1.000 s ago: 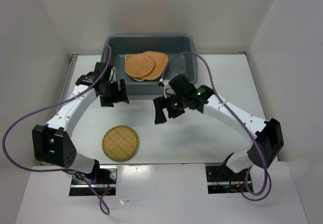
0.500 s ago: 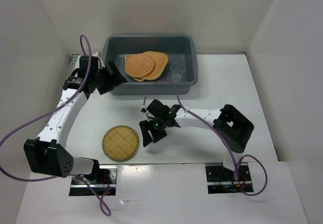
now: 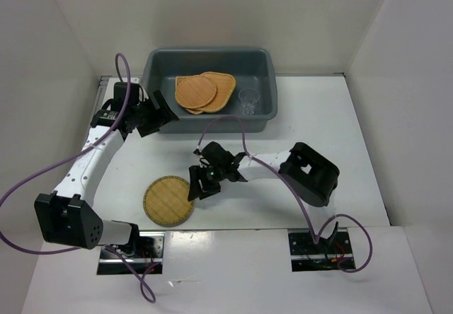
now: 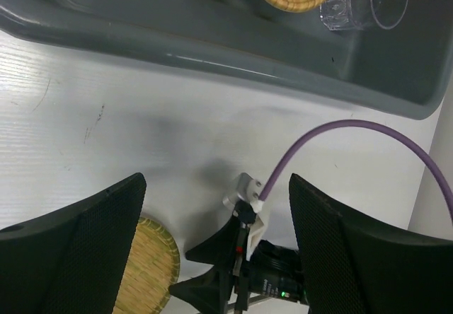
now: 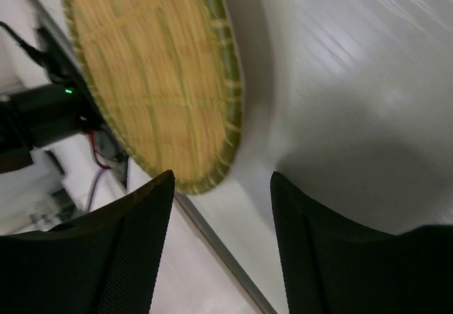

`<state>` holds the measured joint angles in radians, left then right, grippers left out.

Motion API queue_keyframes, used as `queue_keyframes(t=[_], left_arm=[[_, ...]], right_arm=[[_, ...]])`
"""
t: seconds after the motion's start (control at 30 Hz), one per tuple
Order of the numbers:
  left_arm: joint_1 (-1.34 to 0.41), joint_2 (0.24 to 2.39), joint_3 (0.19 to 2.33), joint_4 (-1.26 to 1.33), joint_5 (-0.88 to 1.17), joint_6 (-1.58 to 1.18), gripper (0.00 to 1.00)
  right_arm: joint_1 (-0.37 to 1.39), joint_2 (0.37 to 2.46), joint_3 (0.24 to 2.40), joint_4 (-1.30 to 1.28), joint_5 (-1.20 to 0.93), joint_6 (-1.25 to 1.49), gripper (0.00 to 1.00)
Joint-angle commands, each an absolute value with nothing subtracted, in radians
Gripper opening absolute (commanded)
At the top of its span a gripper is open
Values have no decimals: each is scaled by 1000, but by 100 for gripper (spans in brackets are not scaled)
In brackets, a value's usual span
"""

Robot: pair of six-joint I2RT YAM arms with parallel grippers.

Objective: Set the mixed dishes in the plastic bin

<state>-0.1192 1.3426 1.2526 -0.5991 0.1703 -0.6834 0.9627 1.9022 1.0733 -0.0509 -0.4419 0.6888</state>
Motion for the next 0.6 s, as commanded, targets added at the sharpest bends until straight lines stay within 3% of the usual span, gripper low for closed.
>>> queue_keyframes(t=[0.0, 0.27, 0.5, 0.57], left_arm=[[-118, 1308, 1252, -594, 169, -661, 89], [-118, 1308, 1233, -594, 179, -652, 89], [-118, 1308, 1233, -594, 179, -652, 90], [-118, 1308, 1233, -594, 170, -652, 90]], right_arm=[[962, 1968, 1068, 93, -463, 752, 62], [962, 2000, 1068, 144, -433, 804, 49], [962, 2022, 1068, 164, -442, 822, 27], [962, 2033, 1068, 164, -460, 822, 13]])
